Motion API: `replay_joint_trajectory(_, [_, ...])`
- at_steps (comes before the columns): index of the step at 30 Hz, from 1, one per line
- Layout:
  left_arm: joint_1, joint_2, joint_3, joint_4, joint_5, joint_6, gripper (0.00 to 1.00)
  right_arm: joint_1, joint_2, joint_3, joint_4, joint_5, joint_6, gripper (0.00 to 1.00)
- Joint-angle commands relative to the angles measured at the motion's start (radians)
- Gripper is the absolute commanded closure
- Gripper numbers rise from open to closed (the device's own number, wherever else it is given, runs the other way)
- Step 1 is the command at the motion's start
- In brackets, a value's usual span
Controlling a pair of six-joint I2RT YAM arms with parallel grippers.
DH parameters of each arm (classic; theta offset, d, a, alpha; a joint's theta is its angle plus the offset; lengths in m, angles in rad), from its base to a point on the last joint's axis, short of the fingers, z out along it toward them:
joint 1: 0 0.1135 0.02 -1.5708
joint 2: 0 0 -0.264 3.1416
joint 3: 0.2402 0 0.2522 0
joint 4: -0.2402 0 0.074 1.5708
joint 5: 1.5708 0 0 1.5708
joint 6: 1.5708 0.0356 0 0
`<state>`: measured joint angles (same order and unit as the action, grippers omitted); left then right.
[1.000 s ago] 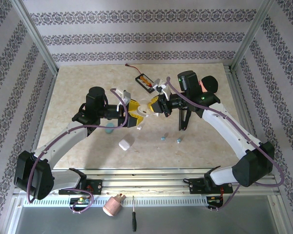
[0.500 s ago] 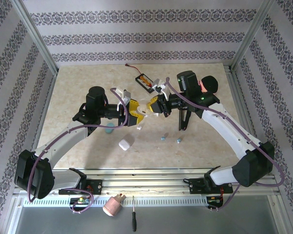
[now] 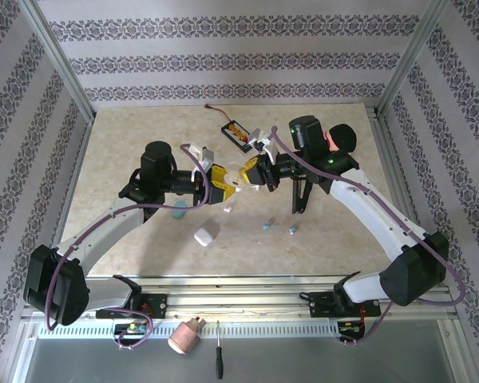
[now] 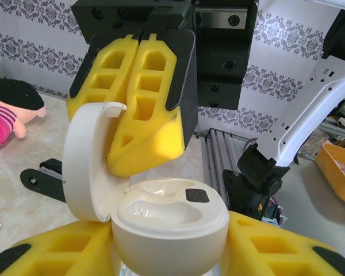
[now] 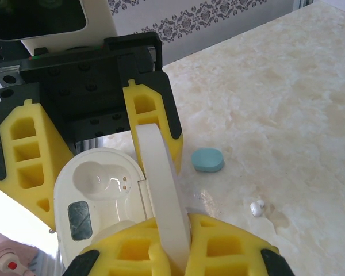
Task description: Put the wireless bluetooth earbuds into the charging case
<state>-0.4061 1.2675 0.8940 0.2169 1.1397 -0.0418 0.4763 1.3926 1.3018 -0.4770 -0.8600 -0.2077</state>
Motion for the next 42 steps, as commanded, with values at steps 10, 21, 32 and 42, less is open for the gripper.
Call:
replay_joint_trajectory(10, [-0.019,0.0,0.005,0.055,0.017,0.049,0.66,0.012,-0.027,-0.01,0.021,-0.001,0.002,0.88])
replay_joint_trajectory(21, [-0.019,-0.007,-0.009,0.082,0.025,0.043,0.68,-0.002,-0.045,-0.025,0.03,0.0,0.023,0.69])
replay_joint_trajectory(32, [-0.019,0.004,-0.012,0.106,0.018,0.05,0.68,-0.033,-0.095,-0.063,0.079,0.024,0.064,0.47])
replay_joint_trajectory(42, [-0.018,0.024,-0.043,0.252,-0.047,0.02,0.69,-0.112,-0.229,-0.137,0.164,-0.045,0.147,0.34])
